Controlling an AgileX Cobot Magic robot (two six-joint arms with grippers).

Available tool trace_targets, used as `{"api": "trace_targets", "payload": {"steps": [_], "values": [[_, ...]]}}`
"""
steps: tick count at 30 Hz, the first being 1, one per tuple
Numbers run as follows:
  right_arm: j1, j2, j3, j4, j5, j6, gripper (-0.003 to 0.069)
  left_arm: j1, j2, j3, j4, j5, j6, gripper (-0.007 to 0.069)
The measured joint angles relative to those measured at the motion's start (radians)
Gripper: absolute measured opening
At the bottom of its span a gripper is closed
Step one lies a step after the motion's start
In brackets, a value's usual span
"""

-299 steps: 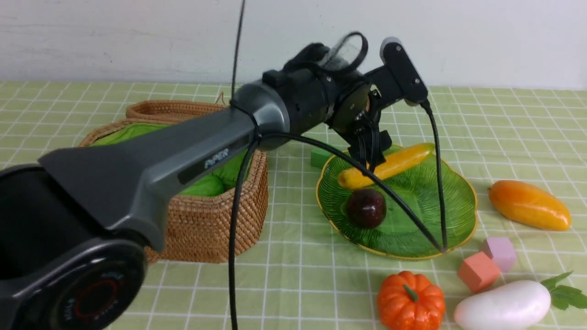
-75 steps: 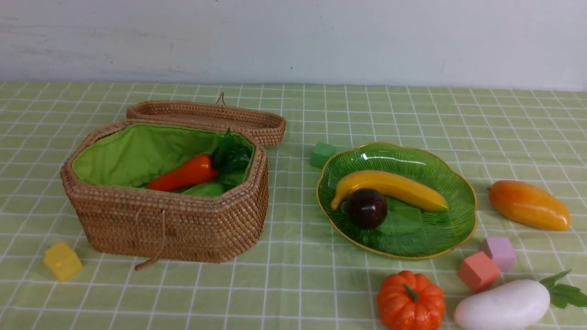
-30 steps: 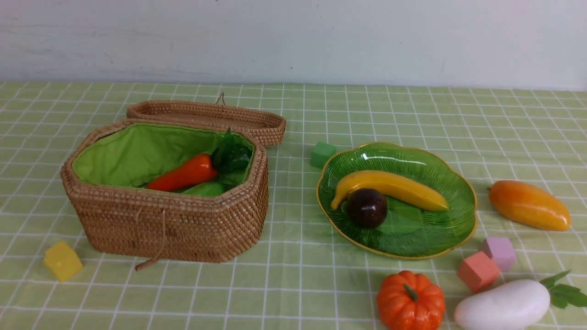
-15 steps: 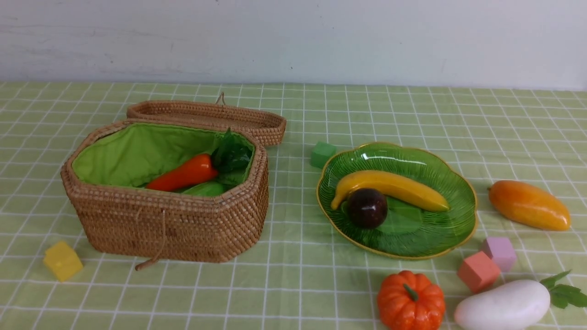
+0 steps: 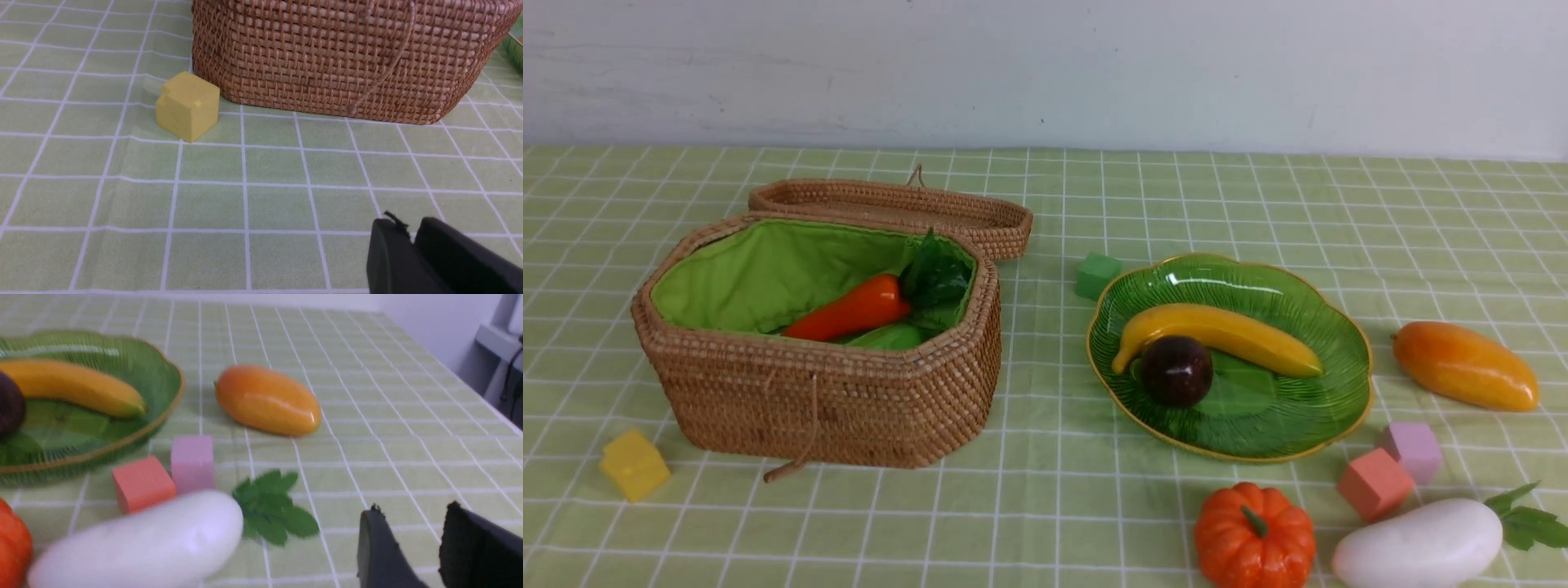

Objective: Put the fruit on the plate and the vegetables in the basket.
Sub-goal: Take a daikon with your right arm and place it on the basket on the left.

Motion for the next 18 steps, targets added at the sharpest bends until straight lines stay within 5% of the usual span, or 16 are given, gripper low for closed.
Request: {"api": "trace_targets", "payload": {"steps": [8,18], "values": [[0.000,0.000,0.000,0.059,-0.260,0.000,0.0241,0.000,0.000,0.000,0.000,0.000,0.000,0.0090],[0.000,0.000,0.000,0.065,-0.346,0.048,0.0241,0.000,0.000,0.000,0.000,0.000,0.000,0.0098]]}}
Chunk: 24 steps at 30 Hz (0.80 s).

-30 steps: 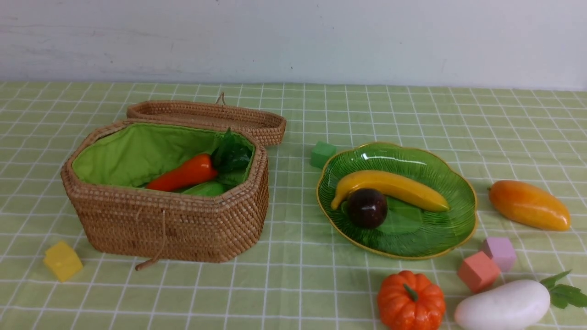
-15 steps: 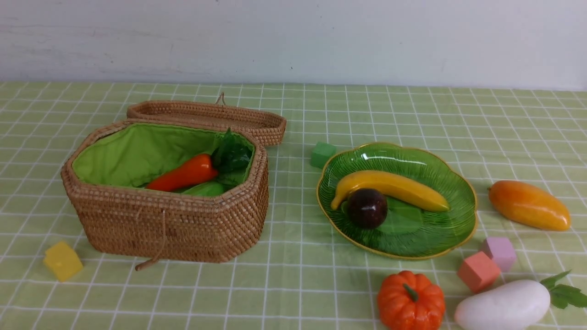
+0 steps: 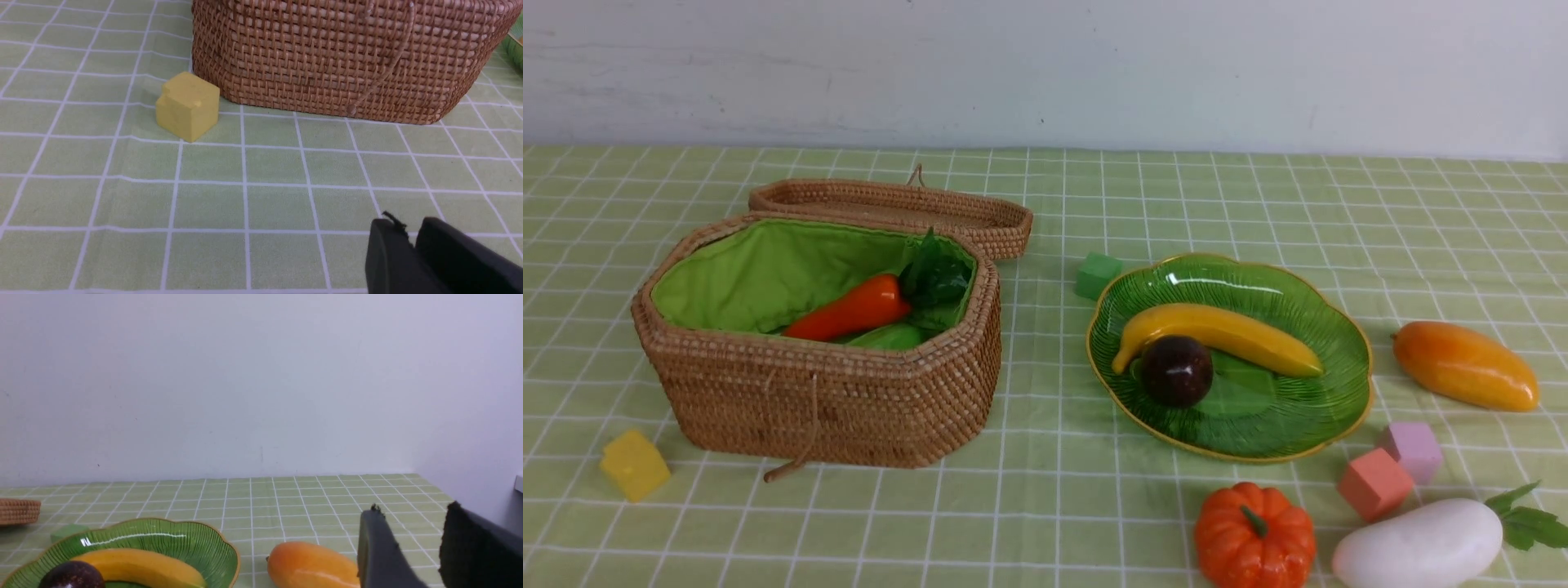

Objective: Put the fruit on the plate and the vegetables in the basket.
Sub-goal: Take a daikon with your right arm and place it on the basket on the left.

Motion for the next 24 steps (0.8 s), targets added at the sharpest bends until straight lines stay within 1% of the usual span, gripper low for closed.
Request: {"api": "trace_targets", "payload": {"steps": [7,12,14,17,18,19,23,24], "values": [[0.000,0.000,0.000,0.002,-0.045,0.195,0.0241,0.000,0.000,0.000,0.000,0.000,0.000,0.0106],[0.000,0.000,-0.003,0.002,-0.036,0.234,0.0241,0.000,0.000,0.000,0.000,0.000,0.000,0.0110],[0.000,0.000,-0.031,0.002,0.012,0.237,0.0241,0.000,0.000,0.000,0.000,0.000,0.000,0.0109],[0.000,0.007,-0.141,0.003,0.152,0.238,0.0241,0.000,0.000,0.000,0.000,0.000,0.000,0.0112],[0.000,0.010,-0.157,0.003,0.170,0.238,0.0241,0.000,0.000,0.000,0.000,0.000,0.000,0.0113],[0.000,0.034,-0.215,0.005,0.231,0.239,0.0241,0.000,0.000,0.000,0.000,0.000,0.000,0.0113],[0.000,0.127,-0.352,0.006,0.367,0.240,0.0241,0.000,0.000,0.000,0.000,0.000,0.000,0.0116],[0.000,0.179,-0.413,0.010,0.431,0.240,0.0241,0.000,0.000,0.000,0.000,0.000,0.000,0.0118]]}}
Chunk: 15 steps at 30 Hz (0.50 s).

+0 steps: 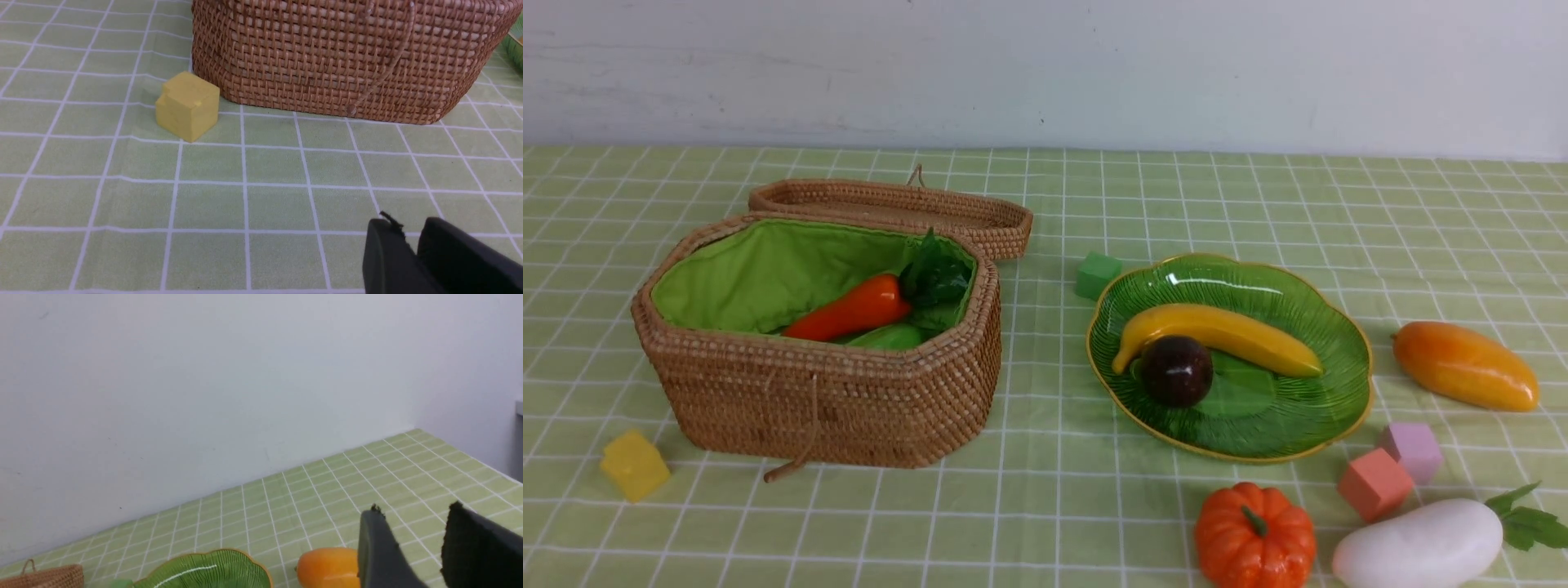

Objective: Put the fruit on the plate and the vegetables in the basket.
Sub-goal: Take a daikon with your right arm and place it on the basket on the left.

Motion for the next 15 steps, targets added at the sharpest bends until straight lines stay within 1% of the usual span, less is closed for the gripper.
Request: {"api": "trace_targets", "payload": {"steps": [1,4,7,9,11,15], "values": [[0.000,0.014,-0.007,0.001,0.009,0.000,0.0241,0.000,0.000,0.000,0.000,0.000,0.000,0.0119],[0.000,0.126,-0.115,0.030,0.160,0.000,0.0241,0.000,0.000,0.000,0.000,0.000,0.000,0.0123],[0.011,0.205,-0.149,0.066,0.249,0.000,0.0241,0.000,0.000,0.000,0.000,0.000,0.000,0.0124],[0.022,0.222,-0.151,0.075,0.271,0.000,0.0241,0.000,0.000,0.000,0.000,0.000,0.000,0.0125],[0.060,0.250,-0.152,0.090,0.306,-0.001,0.0241,0.000,0.000,0.000,0.000,0.000,0.000,0.0129],[0.103,0.276,-0.155,0.097,0.358,-0.001,0.0241,0.000,0.000,0.000,0.000,0.000,0.000,0.0132]]}}
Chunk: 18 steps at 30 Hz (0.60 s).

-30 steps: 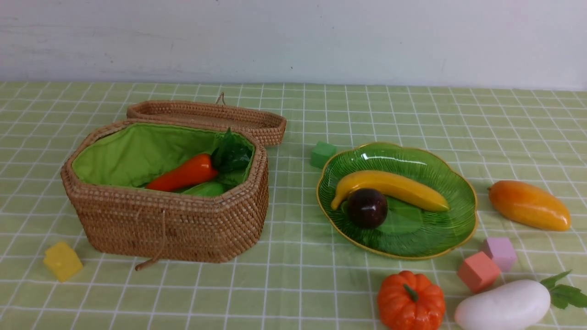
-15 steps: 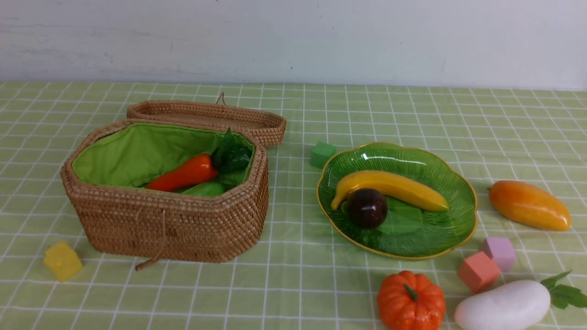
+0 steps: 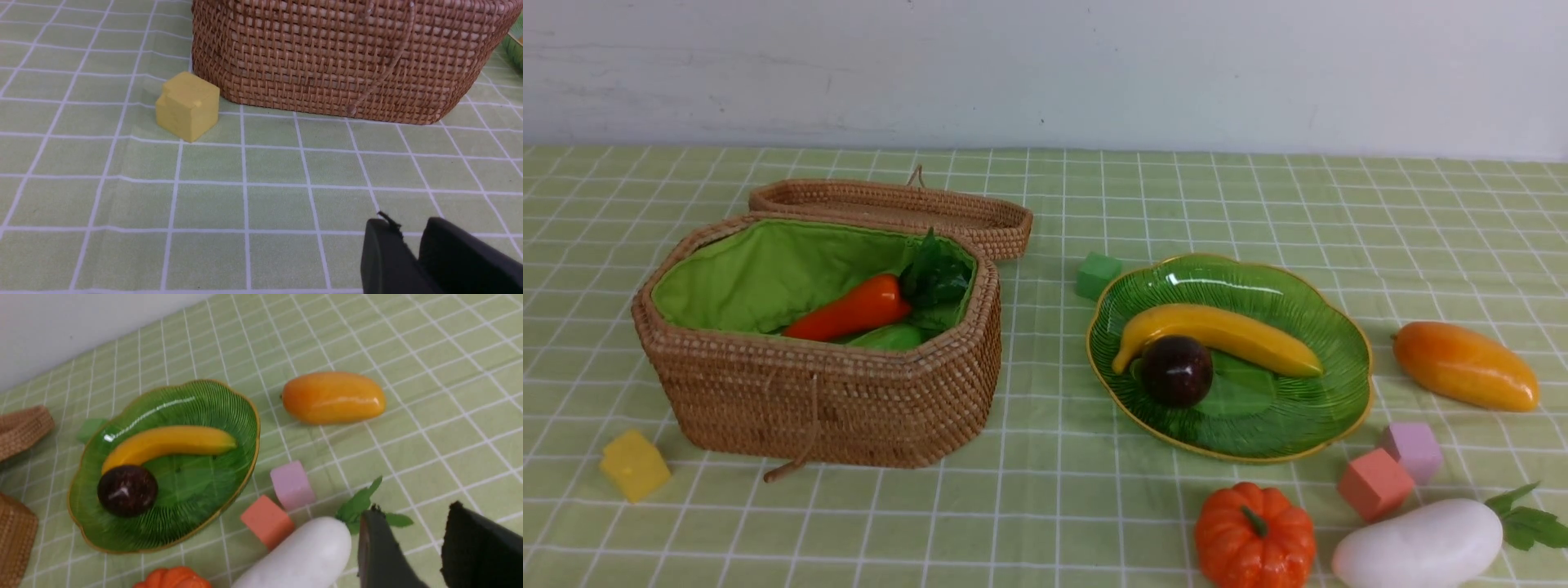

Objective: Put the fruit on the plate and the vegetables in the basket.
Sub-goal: Take a daikon with your right arm and place it on the basket on the left.

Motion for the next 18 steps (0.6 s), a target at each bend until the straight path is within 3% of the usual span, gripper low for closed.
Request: {"api": "trace_targets", "payload": {"steps": [18], "values": [[0.165,0.010,0.000,0.026,0.039,-0.053,0.0241,0.000,0.000,0.000,0.000,0.000,0.000,0.0146]]}}
